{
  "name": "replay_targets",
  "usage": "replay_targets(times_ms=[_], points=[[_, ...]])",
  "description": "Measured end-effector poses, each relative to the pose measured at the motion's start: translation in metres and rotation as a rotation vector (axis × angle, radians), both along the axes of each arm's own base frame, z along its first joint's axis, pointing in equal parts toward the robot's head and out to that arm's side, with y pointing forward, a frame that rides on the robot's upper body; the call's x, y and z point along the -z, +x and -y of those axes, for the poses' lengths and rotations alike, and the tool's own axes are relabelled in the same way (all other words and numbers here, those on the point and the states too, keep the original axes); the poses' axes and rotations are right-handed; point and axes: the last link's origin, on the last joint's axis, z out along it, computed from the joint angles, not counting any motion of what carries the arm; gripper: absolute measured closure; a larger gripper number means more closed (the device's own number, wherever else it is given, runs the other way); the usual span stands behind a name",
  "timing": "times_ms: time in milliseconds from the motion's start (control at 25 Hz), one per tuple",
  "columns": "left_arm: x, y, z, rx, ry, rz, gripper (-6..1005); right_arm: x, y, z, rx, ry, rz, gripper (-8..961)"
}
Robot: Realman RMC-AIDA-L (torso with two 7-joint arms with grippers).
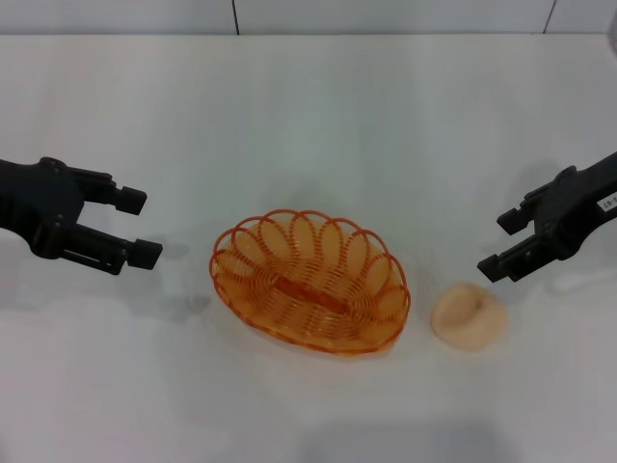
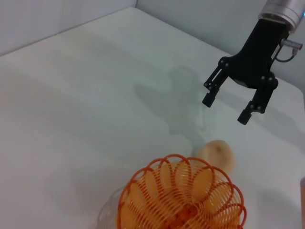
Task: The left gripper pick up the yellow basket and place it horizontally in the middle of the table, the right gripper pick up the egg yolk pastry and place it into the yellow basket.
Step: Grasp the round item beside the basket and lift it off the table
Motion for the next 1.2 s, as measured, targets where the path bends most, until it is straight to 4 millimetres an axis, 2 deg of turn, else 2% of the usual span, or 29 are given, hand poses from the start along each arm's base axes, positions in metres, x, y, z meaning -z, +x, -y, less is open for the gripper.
replay_targets(times_ms=[160, 760, 1200], points=[[0.002, 0.000, 0.001, 0.000, -0.006, 0.000, 109, 0.008, 0.000, -0.001, 0.000, 0.005, 0.070, 176], [0.006, 0.001, 0.001, -0.007, -0.008, 0.006, 109, 0.037, 0.001, 0.008, -0.003, -0.050, 0.141, 176], [0.006, -0.001, 0.002, -0.021, -0.006, 0.013, 109, 0.047, 0.001, 0.010, -0.022, -0.062, 0.167, 177]])
